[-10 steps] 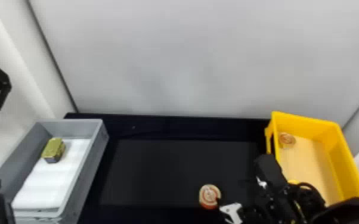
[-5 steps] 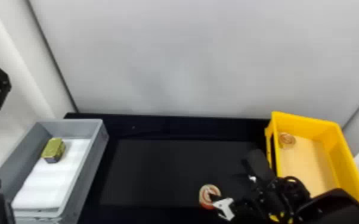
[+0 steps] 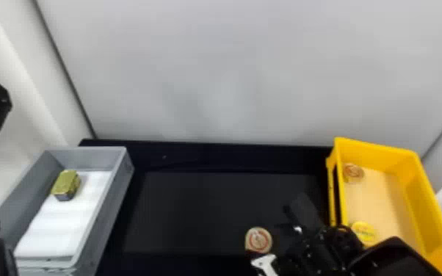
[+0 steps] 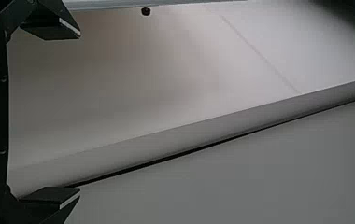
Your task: Pick up the round yellow can and place it in the yellow rectangular box
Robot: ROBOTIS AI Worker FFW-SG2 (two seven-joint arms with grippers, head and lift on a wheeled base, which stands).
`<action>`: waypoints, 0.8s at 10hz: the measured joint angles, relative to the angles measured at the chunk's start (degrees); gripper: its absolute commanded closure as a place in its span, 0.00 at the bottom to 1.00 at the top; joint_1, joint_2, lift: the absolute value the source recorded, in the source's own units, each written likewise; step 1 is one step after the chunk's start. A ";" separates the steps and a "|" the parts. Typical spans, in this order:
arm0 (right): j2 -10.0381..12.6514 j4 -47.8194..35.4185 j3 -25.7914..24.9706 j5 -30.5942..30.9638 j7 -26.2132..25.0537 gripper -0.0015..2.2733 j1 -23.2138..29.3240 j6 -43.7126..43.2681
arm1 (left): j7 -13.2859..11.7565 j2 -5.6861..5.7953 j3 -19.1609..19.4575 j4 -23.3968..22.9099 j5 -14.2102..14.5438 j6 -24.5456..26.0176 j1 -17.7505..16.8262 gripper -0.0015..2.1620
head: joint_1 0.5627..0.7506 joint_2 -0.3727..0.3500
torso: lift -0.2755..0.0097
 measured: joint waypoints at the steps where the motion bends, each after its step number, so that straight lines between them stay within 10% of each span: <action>1: 0.22 1.26 0.20 0.00 0.01 0.11 -0.52 -0.92 | 0.00 0.00 -0.07 -0.02 0.00 0.00 -0.01 0.05 | 0.70 0.53 | 0.76; 8: 0.59 6.13 0.62 0.41 1.25 0.07 -2.93 -3.72 | -0.03 0.00 -0.10 -0.05 -0.08 0.00 -0.09 0.05 | 0.70 0.53 | 0.76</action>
